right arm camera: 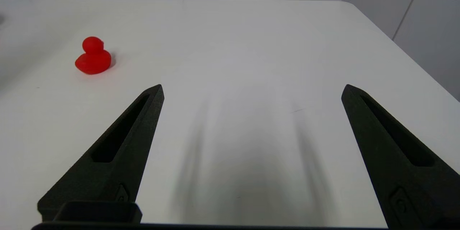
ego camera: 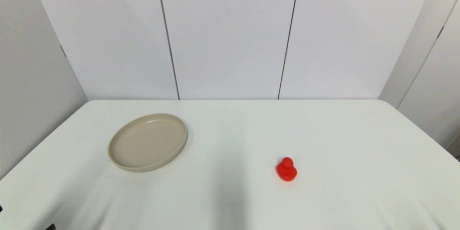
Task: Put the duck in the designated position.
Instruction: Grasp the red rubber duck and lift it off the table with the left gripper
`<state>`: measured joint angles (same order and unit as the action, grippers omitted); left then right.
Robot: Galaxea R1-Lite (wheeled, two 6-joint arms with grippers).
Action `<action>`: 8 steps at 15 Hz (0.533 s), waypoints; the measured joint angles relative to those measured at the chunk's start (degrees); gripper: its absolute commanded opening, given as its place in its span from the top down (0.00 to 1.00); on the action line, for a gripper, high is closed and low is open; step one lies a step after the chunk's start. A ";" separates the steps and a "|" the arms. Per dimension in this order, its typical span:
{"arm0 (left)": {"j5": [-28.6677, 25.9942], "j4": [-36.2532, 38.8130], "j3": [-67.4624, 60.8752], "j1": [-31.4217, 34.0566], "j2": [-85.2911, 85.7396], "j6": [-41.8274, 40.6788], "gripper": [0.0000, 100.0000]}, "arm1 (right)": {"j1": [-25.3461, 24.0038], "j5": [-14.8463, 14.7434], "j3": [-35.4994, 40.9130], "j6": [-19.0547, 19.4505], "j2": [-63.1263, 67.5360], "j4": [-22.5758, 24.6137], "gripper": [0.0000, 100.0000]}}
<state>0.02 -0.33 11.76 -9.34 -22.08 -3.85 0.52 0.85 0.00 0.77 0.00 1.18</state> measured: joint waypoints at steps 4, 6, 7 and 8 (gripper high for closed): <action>-0.21 -4.88 18.60 -9.65 -14.21 -0.68 0.00 | 0.00 0.00 0.00 -0.04 0.00 0.00 0.00; -0.16 -6.91 26.65 -15.68 -21.11 -0.68 0.00 | 0.00 0.00 0.00 -0.02 0.00 0.02 0.00; -0.21 -7.46 30.82 -19.05 -24.77 -0.77 0.00 | 0.00 0.00 0.00 -0.02 0.00 0.02 0.00; -0.23 -8.29 35.19 -22.64 -28.44 -0.89 0.00 | 0.00 0.02 0.00 -0.06 0.00 0.02 0.00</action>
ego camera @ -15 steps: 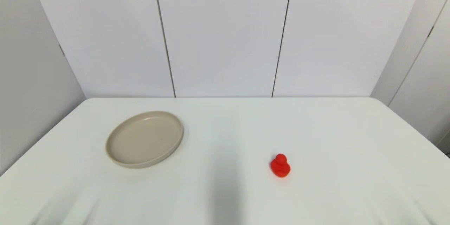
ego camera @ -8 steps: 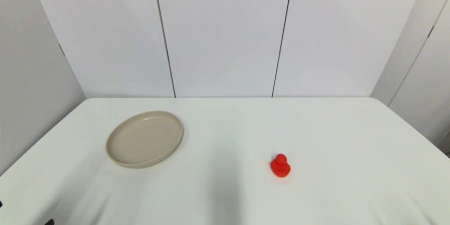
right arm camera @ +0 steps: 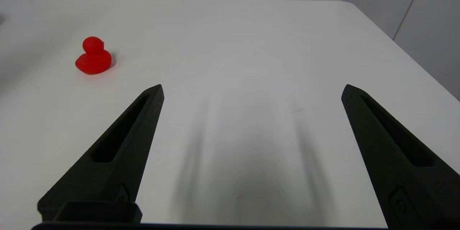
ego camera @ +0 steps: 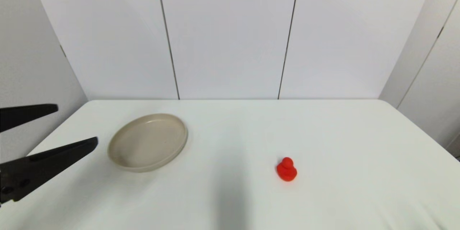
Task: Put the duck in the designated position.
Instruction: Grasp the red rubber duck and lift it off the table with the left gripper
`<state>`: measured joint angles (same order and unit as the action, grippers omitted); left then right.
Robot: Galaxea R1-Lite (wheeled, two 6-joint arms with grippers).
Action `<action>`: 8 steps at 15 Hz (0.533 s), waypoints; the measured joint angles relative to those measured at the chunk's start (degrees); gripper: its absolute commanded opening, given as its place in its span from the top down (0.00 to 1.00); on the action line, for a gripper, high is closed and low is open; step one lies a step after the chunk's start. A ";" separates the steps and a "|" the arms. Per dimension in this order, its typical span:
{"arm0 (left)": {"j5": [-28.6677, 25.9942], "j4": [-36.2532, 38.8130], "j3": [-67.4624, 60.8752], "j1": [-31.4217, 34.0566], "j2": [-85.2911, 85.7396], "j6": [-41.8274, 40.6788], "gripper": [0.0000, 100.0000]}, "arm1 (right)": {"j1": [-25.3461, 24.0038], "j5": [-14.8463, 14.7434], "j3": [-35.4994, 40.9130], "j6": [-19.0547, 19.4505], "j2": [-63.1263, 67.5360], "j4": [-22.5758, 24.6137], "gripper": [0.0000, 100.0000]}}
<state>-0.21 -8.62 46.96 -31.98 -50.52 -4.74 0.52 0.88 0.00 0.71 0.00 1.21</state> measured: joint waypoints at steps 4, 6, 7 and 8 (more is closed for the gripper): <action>-0.04 -7.03 16.68 -14.60 -15.41 -0.38 0.00 | 0.00 -0.04 0.00 0.04 0.00 -0.02 0.00; -0.04 -8.63 21.59 -19.35 -21.97 -1.23 0.00 | 0.00 -0.02 0.00 0.04 0.00 0.00 0.00; -0.04 -8.79 23.49 -21.11 -24.98 -1.93 0.00 | 0.00 -0.02 0.00 0.04 0.00 -0.02 0.00; -0.04 -8.94 25.06 -22.82 -28.06 -2.76 0.00 | 0.00 -0.02 0.00 0.04 0.00 0.00 0.00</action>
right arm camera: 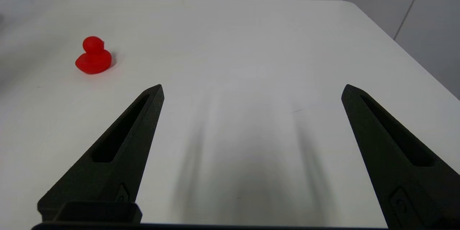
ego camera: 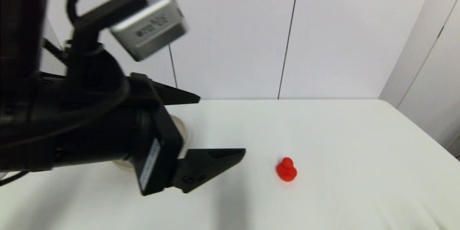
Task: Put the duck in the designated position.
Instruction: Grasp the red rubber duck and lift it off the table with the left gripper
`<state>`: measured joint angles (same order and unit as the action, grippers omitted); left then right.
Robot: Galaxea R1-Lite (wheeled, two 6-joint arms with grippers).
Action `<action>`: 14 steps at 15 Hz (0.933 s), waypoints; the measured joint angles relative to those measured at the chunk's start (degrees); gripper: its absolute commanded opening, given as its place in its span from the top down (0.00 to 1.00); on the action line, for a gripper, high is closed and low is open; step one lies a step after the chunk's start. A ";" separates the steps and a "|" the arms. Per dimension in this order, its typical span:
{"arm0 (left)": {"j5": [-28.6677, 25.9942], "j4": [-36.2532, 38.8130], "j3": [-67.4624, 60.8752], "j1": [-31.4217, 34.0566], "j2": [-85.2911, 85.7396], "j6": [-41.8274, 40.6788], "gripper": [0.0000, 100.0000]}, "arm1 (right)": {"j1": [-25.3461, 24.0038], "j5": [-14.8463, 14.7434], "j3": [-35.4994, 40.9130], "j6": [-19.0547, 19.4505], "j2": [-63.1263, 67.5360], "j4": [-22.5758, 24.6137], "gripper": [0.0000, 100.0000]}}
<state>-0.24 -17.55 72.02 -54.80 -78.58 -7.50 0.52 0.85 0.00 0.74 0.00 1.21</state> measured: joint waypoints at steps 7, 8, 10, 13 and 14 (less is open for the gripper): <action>0.09 9.64 5.07 -4.22 -18.91 -1.05 0.00 | 0.00 0.00 0.00 0.02 0.00 0.00 0.00; 0.13 11.96 5.24 -4.38 -21.42 -0.79 0.00 | 0.00 0.00 0.00 0.00 0.00 -0.02 0.00; 0.38 14.88 5.40 -4.40 -25.60 0.39 0.00 | 0.00 0.00 0.00 -0.01 0.00 0.00 0.00; 0.65 15.36 5.53 -3.44 -29.85 0.87 0.00 | 0.00 0.00 0.00 0.00 0.00 0.00 0.00; 0.73 15.38 5.56 -3.13 -31.06 0.76 0.00 | 0.00 -0.01 0.00 0.00 0.00 0.00 0.00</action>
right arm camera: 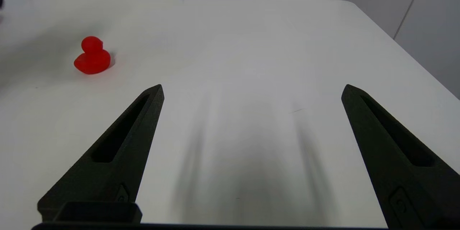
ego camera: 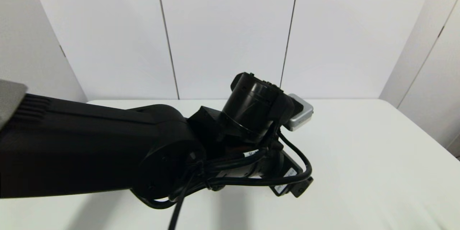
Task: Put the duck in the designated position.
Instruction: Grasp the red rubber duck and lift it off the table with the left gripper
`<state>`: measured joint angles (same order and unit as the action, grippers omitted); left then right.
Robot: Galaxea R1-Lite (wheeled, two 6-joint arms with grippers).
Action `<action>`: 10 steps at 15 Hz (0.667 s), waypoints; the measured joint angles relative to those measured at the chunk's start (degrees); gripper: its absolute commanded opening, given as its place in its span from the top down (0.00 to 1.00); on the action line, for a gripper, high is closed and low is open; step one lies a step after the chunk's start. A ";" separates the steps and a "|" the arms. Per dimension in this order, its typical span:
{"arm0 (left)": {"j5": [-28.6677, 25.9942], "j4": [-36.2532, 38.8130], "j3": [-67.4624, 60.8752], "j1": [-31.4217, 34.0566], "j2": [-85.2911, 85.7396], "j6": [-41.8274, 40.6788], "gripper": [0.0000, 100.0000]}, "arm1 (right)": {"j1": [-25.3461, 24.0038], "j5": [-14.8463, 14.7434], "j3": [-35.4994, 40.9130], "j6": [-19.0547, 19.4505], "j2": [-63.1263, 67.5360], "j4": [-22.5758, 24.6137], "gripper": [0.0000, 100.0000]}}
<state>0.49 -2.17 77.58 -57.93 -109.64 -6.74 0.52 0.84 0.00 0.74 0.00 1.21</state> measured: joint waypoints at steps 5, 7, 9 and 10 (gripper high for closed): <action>0.13 0.02 1.99 1.15 -6.12 0.71 0.00 | 0.00 0.00 0.00 0.00 0.00 -0.02 0.00; 0.06 -0.04 3.62 1.27 -8.25 0.74 0.00 | 0.00 0.00 0.00 0.02 0.00 -0.02 0.00; -0.07 -0.02 4.75 1.26 -9.95 0.79 0.00 | 0.00 0.01 0.00 0.02 0.00 -0.02 0.00; -0.11 -0.04 5.46 1.27 -10.75 0.79 0.00 | 0.00 0.00 0.00 0.02 0.00 0.00 0.00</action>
<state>0.38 -2.21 83.04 -56.66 -120.39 -5.95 0.52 0.84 0.00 0.77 0.00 1.21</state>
